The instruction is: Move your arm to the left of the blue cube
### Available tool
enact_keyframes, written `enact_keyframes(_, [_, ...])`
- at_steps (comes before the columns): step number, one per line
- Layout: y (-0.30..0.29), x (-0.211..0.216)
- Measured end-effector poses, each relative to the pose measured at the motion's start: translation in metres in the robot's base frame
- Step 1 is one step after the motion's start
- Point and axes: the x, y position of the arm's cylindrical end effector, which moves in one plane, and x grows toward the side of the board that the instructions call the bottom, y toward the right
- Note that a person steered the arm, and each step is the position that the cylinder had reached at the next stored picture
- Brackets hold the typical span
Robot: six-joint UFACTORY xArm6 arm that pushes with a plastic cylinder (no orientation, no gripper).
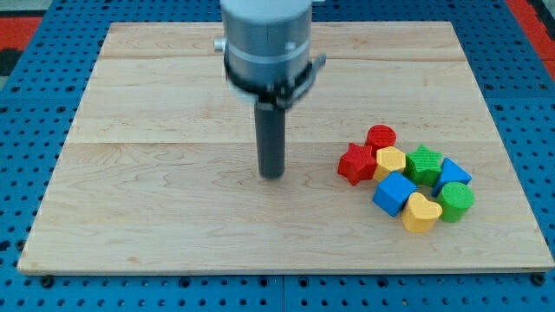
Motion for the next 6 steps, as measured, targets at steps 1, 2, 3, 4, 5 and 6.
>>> enact_keyframes(1, [0.007, 0.013])
enact_keyframes(2, [0.032, 0.013])
enact_keyframes(3, [0.062, 0.013])
enact_keyframes(4, [0.077, 0.013])
enact_keyframes(5, [0.084, 0.011])
enact_keyframes(6, [0.087, 0.004])
